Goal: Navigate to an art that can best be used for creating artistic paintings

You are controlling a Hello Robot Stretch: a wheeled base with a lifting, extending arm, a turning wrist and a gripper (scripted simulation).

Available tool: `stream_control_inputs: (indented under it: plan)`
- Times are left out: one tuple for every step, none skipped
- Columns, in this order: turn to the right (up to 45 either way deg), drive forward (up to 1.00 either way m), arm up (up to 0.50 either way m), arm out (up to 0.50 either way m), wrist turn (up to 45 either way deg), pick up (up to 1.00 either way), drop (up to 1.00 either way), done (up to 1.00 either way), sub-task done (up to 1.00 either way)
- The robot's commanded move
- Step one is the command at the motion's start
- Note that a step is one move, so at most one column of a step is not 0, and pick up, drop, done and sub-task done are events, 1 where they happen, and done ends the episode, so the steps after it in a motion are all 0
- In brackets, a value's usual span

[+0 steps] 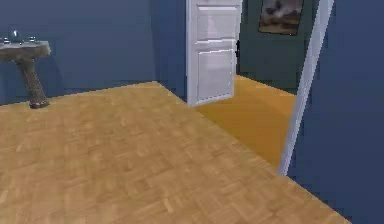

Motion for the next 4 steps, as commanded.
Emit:
stream_control_inputs:
  plan:
    - [9.0, 0.0, 0.0, 0.0, 0.0, 0.0, 0.0, 0.0, 0.0]
    - [0.0, 1.0, 0.0, 0.0, 0.0, 0.0, 0.0, 0.0, 0.0]
    - [0.0, 0.5, 0.0, 0.0, 0.0, 0.0, 0.0, 0.0, 0.0]
    - [27.0, 0.0, 0.0, 0.0, 0.0, 0.0, 0.0, 0.0, 0.0]
